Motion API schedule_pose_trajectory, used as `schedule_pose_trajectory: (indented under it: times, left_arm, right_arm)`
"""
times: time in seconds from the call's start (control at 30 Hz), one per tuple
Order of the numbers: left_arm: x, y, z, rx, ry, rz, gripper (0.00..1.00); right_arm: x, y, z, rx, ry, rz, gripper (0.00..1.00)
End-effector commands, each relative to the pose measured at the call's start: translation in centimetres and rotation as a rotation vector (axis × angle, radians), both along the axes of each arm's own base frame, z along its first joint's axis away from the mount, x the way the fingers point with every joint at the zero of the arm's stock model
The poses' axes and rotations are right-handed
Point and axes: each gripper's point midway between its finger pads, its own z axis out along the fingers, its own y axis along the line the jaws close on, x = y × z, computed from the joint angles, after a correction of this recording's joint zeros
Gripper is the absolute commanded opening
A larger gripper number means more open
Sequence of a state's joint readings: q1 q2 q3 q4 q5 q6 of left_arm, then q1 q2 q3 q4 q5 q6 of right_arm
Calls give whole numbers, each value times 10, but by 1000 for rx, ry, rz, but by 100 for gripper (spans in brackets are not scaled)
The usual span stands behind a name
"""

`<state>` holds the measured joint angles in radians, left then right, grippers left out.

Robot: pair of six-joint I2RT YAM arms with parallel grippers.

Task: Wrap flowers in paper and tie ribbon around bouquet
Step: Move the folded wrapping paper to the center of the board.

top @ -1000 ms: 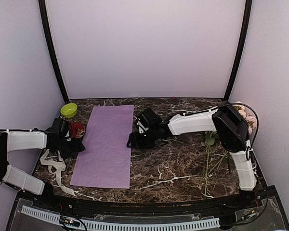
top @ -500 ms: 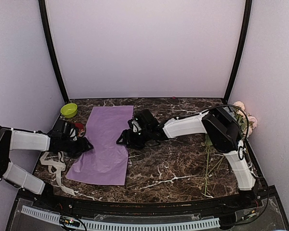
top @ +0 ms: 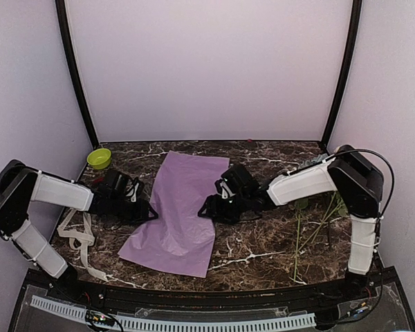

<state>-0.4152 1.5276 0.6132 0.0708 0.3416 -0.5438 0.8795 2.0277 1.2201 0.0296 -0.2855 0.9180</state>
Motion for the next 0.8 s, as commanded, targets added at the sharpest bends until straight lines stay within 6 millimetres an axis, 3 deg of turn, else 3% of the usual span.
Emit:
schedule_pose_trajectory:
  times: [0.0,0.17,0.33,0.47,0.6,0.77]
  left_arm:
    - [-2,-37,5,-25,-1,-126,40]
    - [-4,-76,13,-70,-18,-216,40]
    - [1,-100,10,-54,-22,-293,45]
    - [8,-99,14,-11,-37,-300,48]
    - [16,-93,37,50,-111,-321,55]
    - [14,-81,61,132,-110,-339,62]
  right_arm:
    - [3,-53,-8,-87,-25,-104,66]
    - [21,-116,-19,-196,-64,-209,66]
    - [38,-144,-28,-323,-77,-199,68]
    - [52,-166,-10,-429,-148,-231,69]
    - [64,-192,19,-573,-232,-272,74]
    - [70,-204,54,-707,-318,-265,96]
